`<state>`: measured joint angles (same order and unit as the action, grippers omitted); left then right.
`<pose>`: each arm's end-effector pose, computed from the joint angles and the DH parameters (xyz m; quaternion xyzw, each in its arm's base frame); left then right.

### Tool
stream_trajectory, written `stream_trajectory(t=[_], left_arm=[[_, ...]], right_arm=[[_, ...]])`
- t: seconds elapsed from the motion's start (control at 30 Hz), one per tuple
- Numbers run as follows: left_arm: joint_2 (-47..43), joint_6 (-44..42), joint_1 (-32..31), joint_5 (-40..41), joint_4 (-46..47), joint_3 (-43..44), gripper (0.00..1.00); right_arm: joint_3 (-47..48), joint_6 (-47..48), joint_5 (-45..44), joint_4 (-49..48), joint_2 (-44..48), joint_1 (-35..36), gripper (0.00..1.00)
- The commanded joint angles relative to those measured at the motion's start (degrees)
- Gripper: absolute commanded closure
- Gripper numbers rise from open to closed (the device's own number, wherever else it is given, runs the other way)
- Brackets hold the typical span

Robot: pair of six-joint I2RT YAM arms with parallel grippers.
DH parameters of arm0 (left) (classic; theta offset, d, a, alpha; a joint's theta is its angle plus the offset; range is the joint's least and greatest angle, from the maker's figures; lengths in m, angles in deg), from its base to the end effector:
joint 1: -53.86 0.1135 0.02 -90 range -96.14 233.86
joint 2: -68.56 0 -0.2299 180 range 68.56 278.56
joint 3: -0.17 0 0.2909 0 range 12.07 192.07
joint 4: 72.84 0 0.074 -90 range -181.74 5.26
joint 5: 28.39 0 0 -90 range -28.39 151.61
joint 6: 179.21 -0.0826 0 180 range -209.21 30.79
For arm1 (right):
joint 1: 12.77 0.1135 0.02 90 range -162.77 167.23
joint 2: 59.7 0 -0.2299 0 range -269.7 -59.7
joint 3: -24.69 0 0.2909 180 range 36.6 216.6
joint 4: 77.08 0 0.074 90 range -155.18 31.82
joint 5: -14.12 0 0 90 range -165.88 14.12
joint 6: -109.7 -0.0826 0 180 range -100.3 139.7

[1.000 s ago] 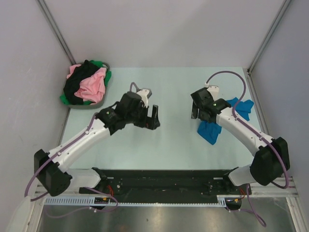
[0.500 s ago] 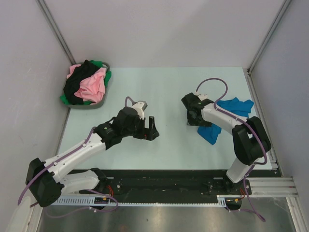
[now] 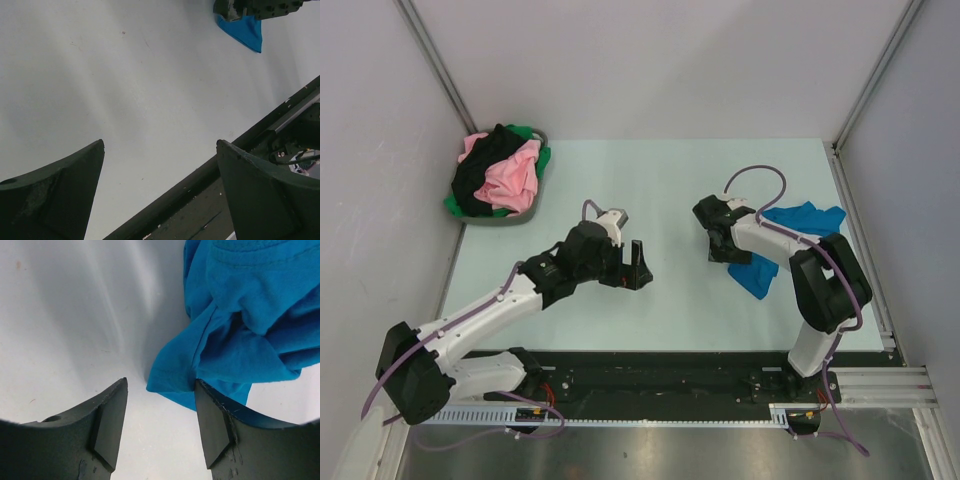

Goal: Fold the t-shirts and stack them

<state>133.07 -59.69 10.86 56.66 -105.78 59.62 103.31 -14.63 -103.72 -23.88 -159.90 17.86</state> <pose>0.2394 -0.2330 0.1991 0.1242 0.8895 -0.2903 0.3302 0.3379 0.1552 0.0909 0.0629 0.9606 -0.1321 0.2365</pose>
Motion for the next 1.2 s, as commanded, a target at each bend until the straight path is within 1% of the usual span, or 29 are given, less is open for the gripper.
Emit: stream_trajectory(t=[0.0, 0.07, 0.1, 0.13, 0.17, 0.2, 0.23, 0.33, 0.4, 0.5, 0.57, 0.63, 0.67, 0.73, 0.77, 0.83, 0.87, 0.9, 0.97, 1.0, 1.03, 1.07, 1.1, 1.17], left_arm=[[-0.1, -0.3, -0.3, -0.2, 2.2, -0.8, 0.02], [-0.1, -0.3, -0.2, -0.1, 2.2, -0.9, 0.02], [0.0, -0.2, -0.2, -0.4, 2.3, -1.0, 0.02], [0.1, -0.2, -0.2, -0.3, 2.4, -1.0, 0.02], [0.1, -0.1, -0.2, -0.3, 2.4, -1.1, 0.02], [0.2, 0.0, -0.2, -0.3, 2.4, -1.1, 0.02], [0.3, 0.0, -0.2, -0.1, 2.4, -1.1, 0.02], [0.3, -0.1, -0.2, 0.6, 2.1, -1.1, 0.02], [0.1, -0.2, -0.2, 1.0, 1.7, -0.9, 0.02], [-0.4, -0.3, -0.3, 1.9, 0.5, 0.3, 0.02], [-1.5, -0.6, -0.2, 2.2, -0.9, 1.9, 0.02], [-2.4, -0.9, -0.2, 2.5, -2.9, 3.5, 0.02], [-3.3, -1.1, -0.2, 2.8, -3.6, 5.3, 0.02], [-4.2, -1.3, -0.2, 3.5, -5.6, 7.3, 0.02], [-4.7, -1.9, -0.2, 4.1, -6.3, 9.3, 0.02], [-6.1, -2.1, -0.2, 4.8, -9.1, 11.7, 0.02], [-6.5, -2.4, -0.2, 5.3, -9.9, 13.6, 0.01], [-7.6, -2.5, -0.2, 6.6, -11.2, 14.6, 0.01], [-8.9, -2.8, -0.2, 7.4, -12.5, 17.2, 0.00], [-9.8, -3.0, -0.3, 8.1, -13.9, 18.0, 0.00], [-10.3, -3.3, -0.2, 8.5, -14.6, 19.4, 0.00], [-10.7, -3.4, -0.2, 8.7, -15.1, 19.9, 0.00], [-11.5, -3.5, -0.2, 9.2, -16.0, 20.5, 0.00], [-12.0, -3.5, -0.2, 9.6, -16.8, 21.6, 0.00]], right_arm=[[-0.4, -0.5, -1.6, -1.5, -0.7, -0.2, 0.43], [-0.4, -0.4, -1.9, -1.7, -0.8, -0.3, 0.49], [-0.5, -0.3, -1.9, -1.8, -0.8, -0.4, 0.61], [-0.5, -0.3, -2.0, -2.0, -1.0, -0.5, 0.67], [-0.5, -0.2, -2.0, -2.1, -1.0, -0.7, 0.86], [-0.5, -0.3, -2.1, -2.0, -1.2, -0.7, 0.95], [-0.5, -0.4, -2.7, -2.0, -1.3, -0.7, 1.00], [-0.4, 0.1, -2.7, -2.8, -1.1, -0.7, 1.00], [-0.4, 1.2, -2.5, -3.4, 0.6, -0.7, 1.00], [2.0, 3.1, -2.2, -2.8, 3.0, 0.2, 1.00], [7.6, 4.6, -2.0, -1.2, 4.7, 1.0, 1.00], [13.4, 7.2, -2.4, 2.3, 5.6, 3.5, 1.00], [20.4, 8.2, -2.4, 3.7, 5.6, 4.5, 1.00], [28.7, 10.9, -2.3, 9.1, 5.1, 7.5, 1.00], [39.3, 11.7, -2.6, 11.4, 3.8, 8.5, 1.00], [50.6, 13.8, -4.9, 17.7, 2.3, 11.8, 1.00], [62.3, 15.5, -5.8, 20.0, 0.4, 12.9, 1.00], [70.2, 16.3, -7.7, 25.3, -1.3, 13.6, 1.00], [83.9, 19.0, -9.7, 30.5, -6.2, 15.3, 1.00], [92.8, 19.8, -12.3, 32.9, -6.6, 15.8, 1.00], [91.5, 20.1, -13.0, 31.9, -5.2, 16.4, 1.00], [82.4, 20.2, -13.6, 27.7, 0.6, 16.6, 1.00], [77.7, 19.5, -15.6, 25.3, 3.4, 16.6, 1.00], [69.3, 17.6, -15.8, 20.3, 8.9, 15.8, 1.00]])
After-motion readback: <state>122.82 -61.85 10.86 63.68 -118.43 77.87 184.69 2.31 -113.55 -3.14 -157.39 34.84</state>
